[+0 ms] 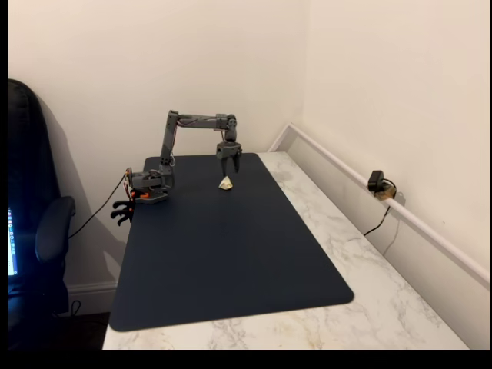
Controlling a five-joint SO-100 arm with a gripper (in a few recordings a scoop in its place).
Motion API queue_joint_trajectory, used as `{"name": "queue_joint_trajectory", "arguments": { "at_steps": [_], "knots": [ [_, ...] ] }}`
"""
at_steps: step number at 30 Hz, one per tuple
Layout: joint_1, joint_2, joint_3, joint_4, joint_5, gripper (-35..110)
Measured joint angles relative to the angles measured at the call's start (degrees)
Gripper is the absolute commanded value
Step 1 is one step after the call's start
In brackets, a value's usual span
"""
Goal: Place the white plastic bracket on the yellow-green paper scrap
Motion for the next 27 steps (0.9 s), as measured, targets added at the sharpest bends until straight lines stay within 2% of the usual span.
{"name": "queue_joint_trajectory", "arguments": {
  "at_steps": [3, 7, 15, 20, 27],
  "knots": [
    [-3.87, 1.67, -1.41, 1.76, 1.41, 30],
    [-8.35, 6.06, -0.7, 2.55, 3.08, 24],
    [-16.7, 19.51, 15.29, -1.32, 7.65, 12],
    [-17.05, 28.3, 27.16, -6.33, 6.5, 5],
    [-15.73, 36.12, 41.48, -13.71, 3.6, 2]
  ]
}}
